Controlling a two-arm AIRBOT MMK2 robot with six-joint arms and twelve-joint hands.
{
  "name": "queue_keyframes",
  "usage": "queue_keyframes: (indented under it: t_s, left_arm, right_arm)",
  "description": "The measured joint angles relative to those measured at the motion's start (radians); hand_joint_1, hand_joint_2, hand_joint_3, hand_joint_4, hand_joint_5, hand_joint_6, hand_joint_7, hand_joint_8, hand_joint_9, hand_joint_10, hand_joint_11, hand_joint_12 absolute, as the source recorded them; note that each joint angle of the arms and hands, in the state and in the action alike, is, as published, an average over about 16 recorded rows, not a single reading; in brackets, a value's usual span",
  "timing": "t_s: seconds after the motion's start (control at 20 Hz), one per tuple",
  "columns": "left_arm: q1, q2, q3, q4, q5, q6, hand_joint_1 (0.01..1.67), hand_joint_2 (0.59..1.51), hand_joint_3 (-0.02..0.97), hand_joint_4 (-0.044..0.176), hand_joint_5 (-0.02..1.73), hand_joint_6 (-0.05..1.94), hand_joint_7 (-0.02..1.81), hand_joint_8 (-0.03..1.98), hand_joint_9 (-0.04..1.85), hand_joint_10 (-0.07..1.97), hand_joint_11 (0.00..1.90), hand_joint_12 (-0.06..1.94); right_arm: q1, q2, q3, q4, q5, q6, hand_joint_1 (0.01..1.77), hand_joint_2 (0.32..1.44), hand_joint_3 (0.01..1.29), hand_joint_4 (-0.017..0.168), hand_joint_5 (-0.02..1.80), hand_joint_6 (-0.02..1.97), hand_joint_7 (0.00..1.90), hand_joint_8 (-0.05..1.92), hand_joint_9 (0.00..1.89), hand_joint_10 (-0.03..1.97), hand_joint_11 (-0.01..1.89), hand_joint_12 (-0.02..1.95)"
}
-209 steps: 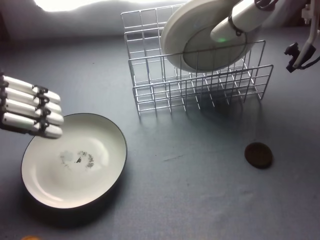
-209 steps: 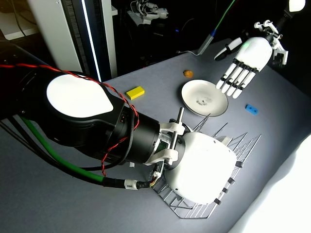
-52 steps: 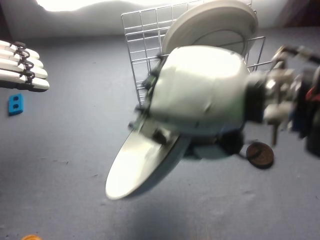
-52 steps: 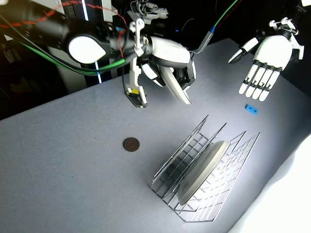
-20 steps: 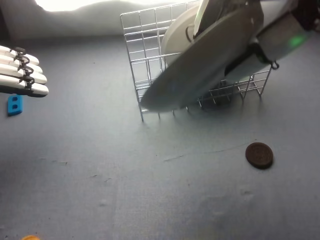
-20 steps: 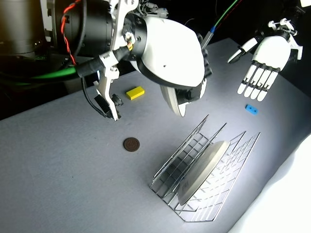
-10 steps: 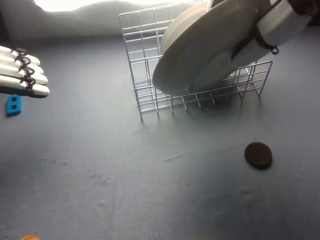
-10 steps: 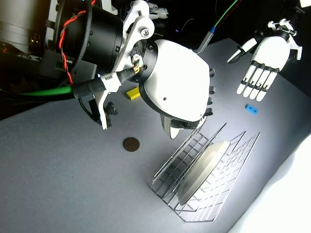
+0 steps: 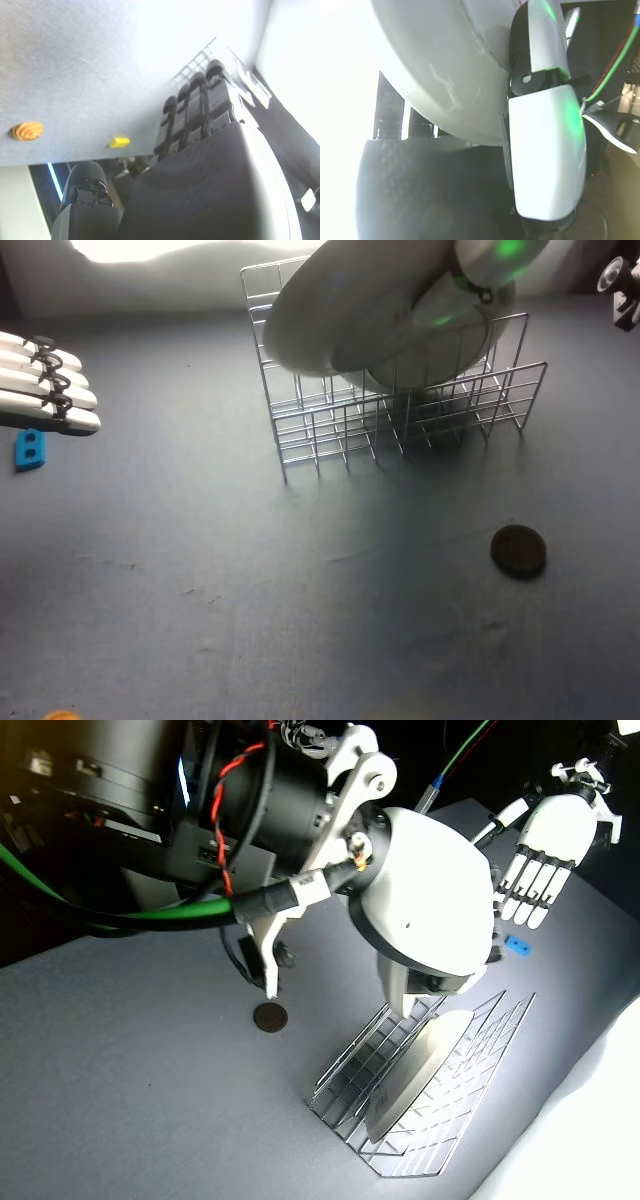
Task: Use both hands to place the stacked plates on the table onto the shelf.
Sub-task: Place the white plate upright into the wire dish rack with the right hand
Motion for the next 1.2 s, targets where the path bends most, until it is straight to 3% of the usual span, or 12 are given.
queue_keyframes:
  t_s: [0.9, 1.2]
  left_arm:
    - [-0.001, 0.000, -0.005, 0.008, -0.001, 0.000, 0.02, 1.136, 0.015, -0.002, 0.02, 0.01, 0.02, -0.01, 0.02, 0.02, 0.02, -0.01]
    - [-0.002, 0.000, -0.007, 0.009, -0.002, 0.000, 0.02, 1.142, 0.015, -0.002, 0.02, 0.01, 0.02, -0.01, 0.02, 0.02, 0.02, -0.01]
  right_arm:
    - [-0.084, -0.036, 0.046, 0.008, -0.079, -0.043, 1.19, 0.98, 0.01, 0.020, 1.06, 0.75, 1.14, 0.70, 1.30, 0.24, 0.87, 1.25]
    - [-0.109, -0.038, 0.046, 0.012, -0.098, -0.057, 1.19, 0.98, 0.01, 0.012, 0.99, 0.89, 1.10, 0.76, 1.25, 0.24, 0.82, 1.27]
